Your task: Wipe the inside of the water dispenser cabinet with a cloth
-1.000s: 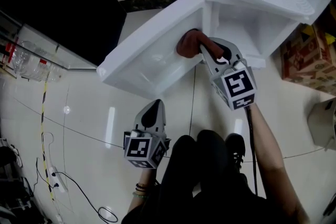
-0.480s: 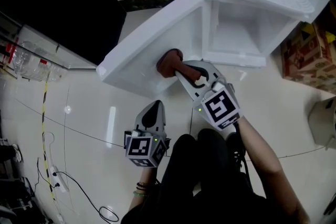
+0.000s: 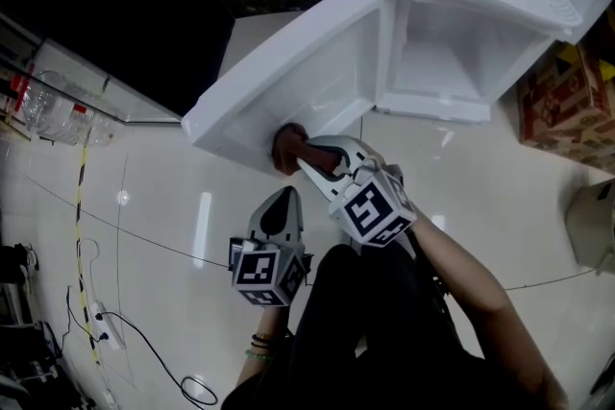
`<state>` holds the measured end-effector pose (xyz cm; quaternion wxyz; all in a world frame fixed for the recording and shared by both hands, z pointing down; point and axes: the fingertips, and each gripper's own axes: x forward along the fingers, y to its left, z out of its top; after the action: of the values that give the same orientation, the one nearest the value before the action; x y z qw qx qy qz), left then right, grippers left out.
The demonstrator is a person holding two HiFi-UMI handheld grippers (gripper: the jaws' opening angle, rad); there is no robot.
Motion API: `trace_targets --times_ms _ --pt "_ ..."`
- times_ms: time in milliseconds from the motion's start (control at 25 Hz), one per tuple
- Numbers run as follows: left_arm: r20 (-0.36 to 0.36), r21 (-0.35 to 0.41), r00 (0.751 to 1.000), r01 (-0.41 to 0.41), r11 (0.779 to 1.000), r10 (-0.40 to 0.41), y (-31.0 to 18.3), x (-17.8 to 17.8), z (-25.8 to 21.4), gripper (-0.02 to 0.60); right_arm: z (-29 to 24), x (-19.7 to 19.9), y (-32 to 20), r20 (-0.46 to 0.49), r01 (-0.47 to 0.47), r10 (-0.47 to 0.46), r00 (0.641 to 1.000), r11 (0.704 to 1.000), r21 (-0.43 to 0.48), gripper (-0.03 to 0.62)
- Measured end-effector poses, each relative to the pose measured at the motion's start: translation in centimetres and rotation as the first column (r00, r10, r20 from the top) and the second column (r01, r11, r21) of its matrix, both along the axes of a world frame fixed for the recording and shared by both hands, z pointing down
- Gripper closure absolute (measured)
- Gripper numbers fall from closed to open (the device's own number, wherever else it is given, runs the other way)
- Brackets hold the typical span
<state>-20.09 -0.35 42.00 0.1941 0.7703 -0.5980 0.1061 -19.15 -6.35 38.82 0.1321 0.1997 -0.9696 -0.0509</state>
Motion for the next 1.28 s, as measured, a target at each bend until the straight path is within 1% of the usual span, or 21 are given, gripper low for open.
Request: trace_targets --times_ms 160,320,480,640,720,760,840,960,1080,1160,1280 --pt "-0.006 0.000 1.000 0.004 1.000 -0.004 0.1 -0.3 0.1 0.598 -0.8 2.4 -3.7 -0.022 -0.110 0.111 0.994 0.993 0.031 0.516" --pt "-0.012 0.002 1.000 0.009 1.000 -0.009 0.2 -0.5 0.0 0.598 -0.7 6.0 -7.4 -0.049 -0.225 0.228 0.973 0.973 0.049 0.516" --pt "-0.011 0.005 1.000 0.011 1.000 -0.011 0.2 -0.7 -0.1 0.598 0.0 10.3 -10.3 -0.064 -0.340 0.342 0.937 0.939 0.042 0.516" --pt "-0.011 0.004 1.000 0.010 1.000 -0.010 0.2 -0.7 -0.1 0.598 1.8 14.9 -12.3 -0.076 -0.456 0.454 0.888 0.890 -0.004 0.516" --pt "-0.010 0.002 1.000 0.009 1.000 -0.009 0.3 -0.7 0.0 0.598 2.2 16.2 -12.7 -0.074 -0.485 0.482 0.873 0.874 -0.029 0.516" --pt "-0.010 0.001 1.000 0.009 1.000 -0.009 0.3 -0.8 0.0 0.598 2.3 16.4 -12.7 -0.075 -0.489 0.485 0.871 0.872 -0.035 0.516" --pt "-0.011 0.002 1.000 0.012 1.000 -0.012 0.2 -0.8 0.0 0.598 2.4 16.1 -12.3 -0.078 -0.476 0.473 0.878 0.879 -0.036 0.516" --pt "-0.008 0.005 1.000 0.014 1.000 -0.014 0.1 -0.9 0.0 0.598 2.7 14.4 -10.4 -0.073 -0.416 0.413 0.908 0.908 -0.040 0.516" --pt "-0.011 0.002 1.000 0.017 1.000 -0.017 0.2 -0.9 0.0 0.598 2.7 10.6 -6.7 -0.060 -0.299 0.295 0.953 0.953 -0.051 0.516" --pt "-0.016 -0.002 1.000 0.018 1.000 -0.018 0.2 -0.9 0.2 0.598 3.1 7.7 -3.8 -0.060 -0.205 0.202 0.978 0.977 -0.059 0.516" --pt "-0.018 -0.007 1.000 0.022 1.000 -0.022 0.4 -1.0 0.3 0.600 4.4 3.7 0.6 -0.068 -0.055 0.050 0.996 0.996 -0.068 0.516"
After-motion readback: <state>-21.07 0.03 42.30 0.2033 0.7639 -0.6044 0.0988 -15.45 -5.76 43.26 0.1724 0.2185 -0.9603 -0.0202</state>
